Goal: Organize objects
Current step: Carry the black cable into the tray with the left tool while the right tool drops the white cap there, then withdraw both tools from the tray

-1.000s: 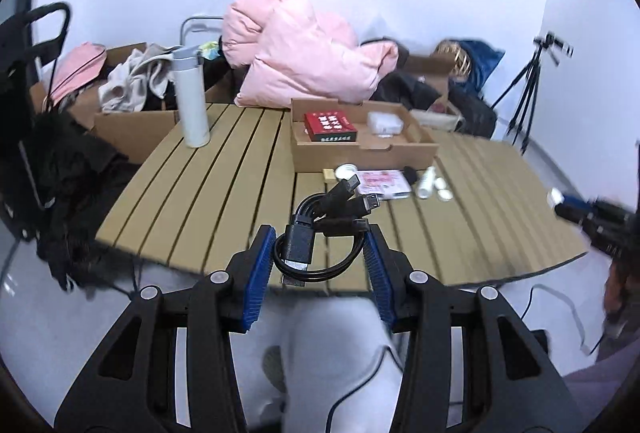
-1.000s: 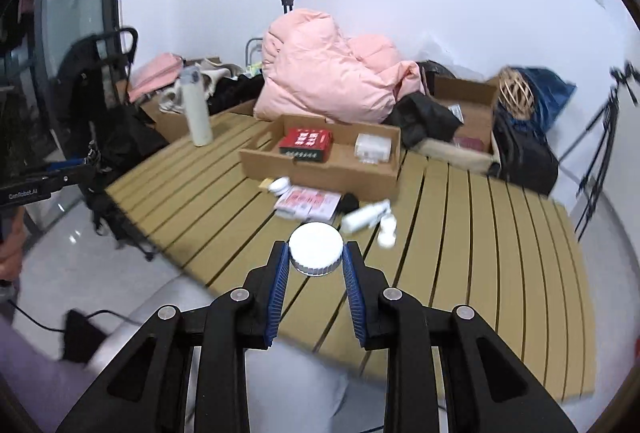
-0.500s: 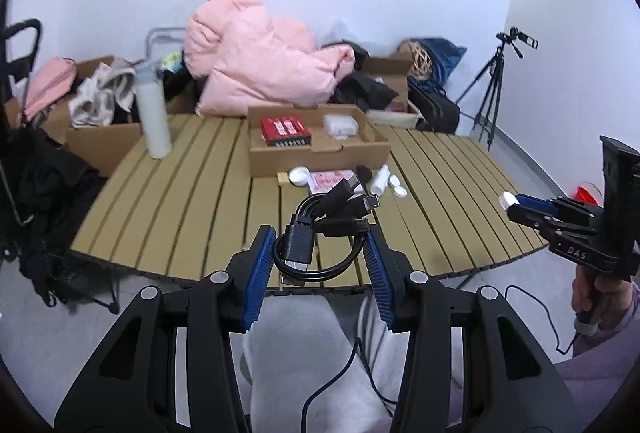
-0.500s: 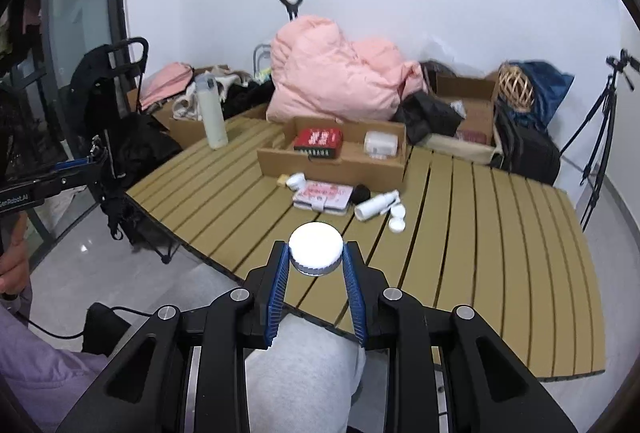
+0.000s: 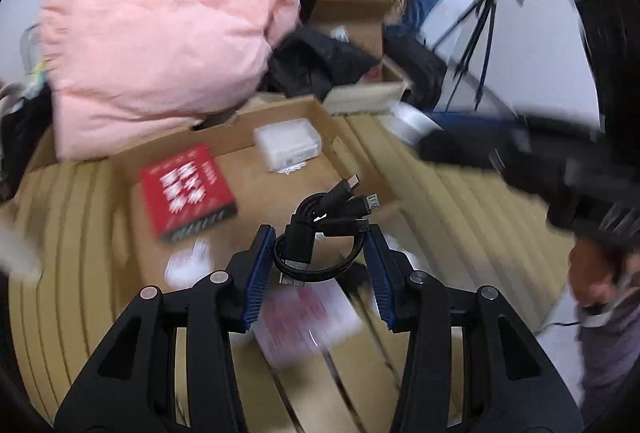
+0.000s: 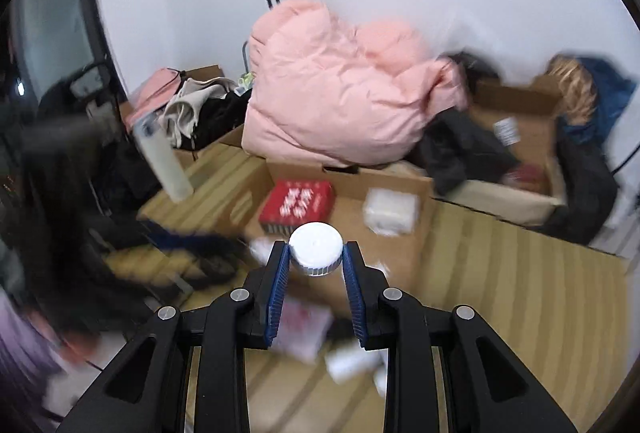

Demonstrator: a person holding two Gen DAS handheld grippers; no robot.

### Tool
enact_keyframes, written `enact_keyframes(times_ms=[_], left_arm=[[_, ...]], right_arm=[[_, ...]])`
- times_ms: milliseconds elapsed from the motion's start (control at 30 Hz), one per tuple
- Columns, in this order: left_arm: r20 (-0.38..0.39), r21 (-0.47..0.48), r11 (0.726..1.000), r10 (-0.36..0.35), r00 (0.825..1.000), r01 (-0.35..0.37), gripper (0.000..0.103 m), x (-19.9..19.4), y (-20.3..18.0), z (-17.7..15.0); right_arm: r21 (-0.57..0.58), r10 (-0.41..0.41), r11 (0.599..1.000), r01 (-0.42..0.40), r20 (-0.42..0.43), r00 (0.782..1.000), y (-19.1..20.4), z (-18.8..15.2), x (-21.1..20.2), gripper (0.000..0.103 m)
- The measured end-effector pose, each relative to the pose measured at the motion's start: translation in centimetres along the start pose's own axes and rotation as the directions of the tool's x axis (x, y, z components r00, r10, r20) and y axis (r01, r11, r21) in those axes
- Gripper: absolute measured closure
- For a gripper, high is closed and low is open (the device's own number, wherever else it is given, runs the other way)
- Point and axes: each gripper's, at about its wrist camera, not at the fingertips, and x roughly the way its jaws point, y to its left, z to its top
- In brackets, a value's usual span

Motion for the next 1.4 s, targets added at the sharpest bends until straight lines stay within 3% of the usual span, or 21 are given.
enact_keyframes(times_ms=[33, 67, 167, 267, 367, 400, 467, 567, 600, 667, 833, 967, 1067, 1167, 1233, 1300, 1400], left_arm=[[-0.042, -0.021, 0.999, 0.045, 0.998, -0.046, 0.061, 3.2, 1.2, 1.2], [-0.065, -0.038, 0.999, 0.036, 0.997, -0.039, 0.062, 5.0, 1.9, 1.8], [-0.128, -0.162, 0.986, -0.070, 0.989, 0.049, 0.061, 9.7, 4.9, 3.3], [-0.141, -0.131, 0.991, 0.017, 0.990, -0.036, 0.061, 11.9, 5.8, 3.6], [-0.164, -0.144, 0.981, 0.108, 0.981, -0.132, 0.057, 13.1, 7.3, 3.0], [-0.168, -0.155, 0.977, 0.123, 0.978, -0.149, 0.046, 13.2, 7.7, 3.0], [-0.143, -0.190, 0.967, 0.142, 0.979, -0.168, 0.032, 12.9, 9.1, 2.7], [-0.106, -0.245, 0.960, 0.115, 0.988, -0.138, 0.025, 11.3, 10.5, 2.2], [-0.098, -0.252, 0.958, 0.115, 0.989, -0.136, 0.024, 10.6, 10.7, 2.2], [-0.078, -0.243, 0.959, 0.130, 0.988, -0.146, 0.021, 8.5, 10.5, 2.1], [-0.031, -0.192, 0.957, 0.217, 0.976, -0.219, 0.017, 1.5, 9.7, 2.3], [-0.014, -0.195, 0.926, 0.327, 0.945, -0.323, 0.014, -6.4, 8.7, 1.0], [0.003, -0.229, 0.905, 0.369, 0.930, -0.358, 0.012, -12.8, 7.5, -0.1], [0.035, -0.218, 0.897, 0.401, 0.916, -0.384, 0.008, -19.5, 4.7, -1.4], [0.071, -0.214, 0.884, 0.439, 0.896, -0.416, 0.001, -23.9, 2.7, -2.4], [0.140, -0.230, 0.876, 0.461, 0.876, -0.424, 0.000, -28.6, 0.8, -3.8], [0.175, -0.270, 0.860, 0.485, 0.857, -0.432, 0.000, -32.1, -0.5, -6.3]], right_arm=[[0.026, 0.020, 0.999, -0.019, -0.029, 0.999, -1.0, 1.6, 2.7, 0.073], [0.047, 0.019, 0.999, -0.015, -0.079, 0.997, -2.0, 3.3, 6.6, 0.073], [0.051, -0.029, 0.998, 0.040, -0.190, 0.981, -3.9, 5.7, 14.9, 0.073], [0.125, -0.006, 0.991, 0.038, -0.246, 0.969, -6.9, 6.3, 20.3, 0.073], [0.202, 0.086, 0.979, -0.029, -0.276, 0.957, -8.8, 6.1, 23.3, 0.072], [0.202, 0.100, 0.979, -0.043, -0.280, 0.955, -8.9, 6.0, 23.7, 0.072], [0.186, 0.083, 0.982, -0.029, -0.289, 0.954, -8.8, 5.6, 24.3, 0.067], [0.162, 0.031, 0.987, 0.015, -0.278, 0.960, -8.8, 5.4, 23.9, 0.056], [0.174, 0.034, 0.985, 0.013, -0.266, 0.963, -9.0, 5.5, 23.3, 0.053], [0.189, 0.040, 0.982, 0.008, -0.250, 0.967, -8.9, 5.9, 21.9, 0.035], [0.159, -0.017, 0.986, 0.050, -0.203, 0.979, -8.1, 6.7, 15.4, 0.032], [0.112, -0.085, 0.988, 0.109, -0.200, 0.976, -7.0, 6.2, 7.8, 0.030], [0.094, -0.131, 0.984, 0.150, -0.186, 0.974, -5.9, 5.3, 1.5, 0.030], [0.084, -0.134, 0.985, 0.148, -0.154, 0.979, -3.8, 4.2, -4.5, 0.030], [0.048, -0.132, 0.989, 0.139, -0.121, 0.984, -1.7, 3.4, -8.5, 0.029], [0.007, -0.125, 0.992, 0.126, -0.094, 0.988, 0.8, 2.6, -11.9, 0.020], [-0.006, -0.095, 0.995, 0.095, -0.037, 0.995, 3.7, 0.5, -16.3, 0.019]])
